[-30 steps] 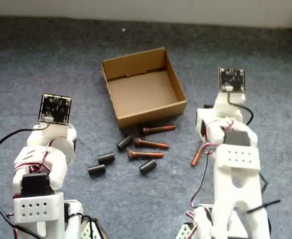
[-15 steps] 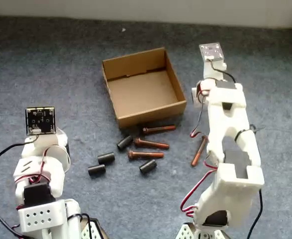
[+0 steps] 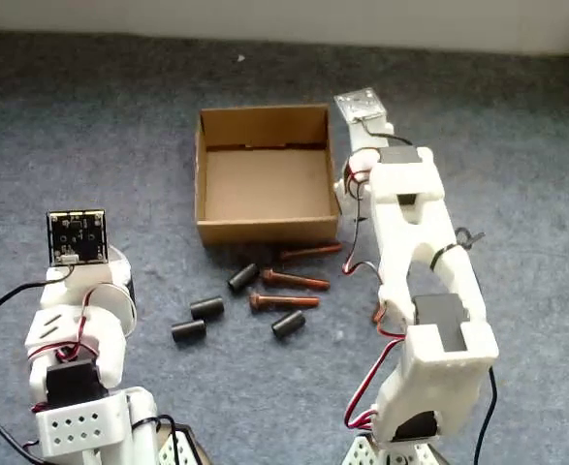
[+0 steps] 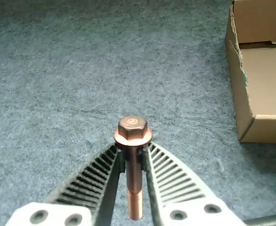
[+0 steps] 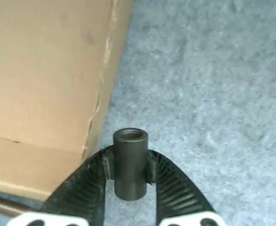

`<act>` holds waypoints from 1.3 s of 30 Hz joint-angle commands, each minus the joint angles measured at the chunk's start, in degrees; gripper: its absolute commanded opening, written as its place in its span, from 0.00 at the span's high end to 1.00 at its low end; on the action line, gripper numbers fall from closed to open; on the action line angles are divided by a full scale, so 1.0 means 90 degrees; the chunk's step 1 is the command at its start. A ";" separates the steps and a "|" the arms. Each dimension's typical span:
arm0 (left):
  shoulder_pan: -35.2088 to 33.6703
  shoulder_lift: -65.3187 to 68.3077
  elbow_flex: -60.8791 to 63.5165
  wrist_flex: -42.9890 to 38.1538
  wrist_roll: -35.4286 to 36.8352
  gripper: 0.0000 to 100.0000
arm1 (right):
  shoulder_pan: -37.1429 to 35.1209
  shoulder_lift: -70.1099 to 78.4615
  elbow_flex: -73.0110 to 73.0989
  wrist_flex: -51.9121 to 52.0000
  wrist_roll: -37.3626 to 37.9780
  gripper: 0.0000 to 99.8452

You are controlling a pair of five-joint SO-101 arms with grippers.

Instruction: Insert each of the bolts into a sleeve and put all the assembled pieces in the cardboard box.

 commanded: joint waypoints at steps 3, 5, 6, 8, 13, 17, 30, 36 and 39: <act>-0.0083 -0.0103 -0.0044 -0.0166 0.0068 0.99 | -0.0112 -0.0484 -0.0298 0.0698 0.0020 0.99; -0.0083 -0.0151 0.0044 -0.0186 0.0049 0.99 | -0.0112 -0.0630 -0.0298 0.1089 0.0020 0.99; -0.0083 -0.0151 0.0063 -0.0205 0.0039 0.99 | -0.0122 -0.0786 -0.0278 0.1206 0.0020 0.99; -0.0083 -0.0151 0.0073 -0.0215 0.0039 0.99 | -0.0132 -0.1275 -0.0249 0.1372 0.0020 0.99; -0.0083 -0.0151 0.0034 -0.0215 0.0039 0.99 | -0.0230 -0.2623 0.0288 0.1929 0.0020 0.99; -0.0083 -0.0132 -0.0249 -0.0176 0.0039 0.99 | -0.0376 -0.3590 0.0991 0.2242 0.0020 0.99; 0.0357 -0.0103 -0.1626 -0.0176 0.0498 0.99 | -0.1177 -0.6051 0.2115 0.2427 -0.1514 0.99; 0.1138 -0.0142 -0.2300 -0.0156 0.0752 0.99 | -0.1499 -0.6803 0.2525 0.2379 -0.2090 0.99; 0.1607 -0.0132 -0.2681 0.0117 0.0752 0.99 | -0.1646 -0.7292 0.2857 0.2369 -0.2090 0.99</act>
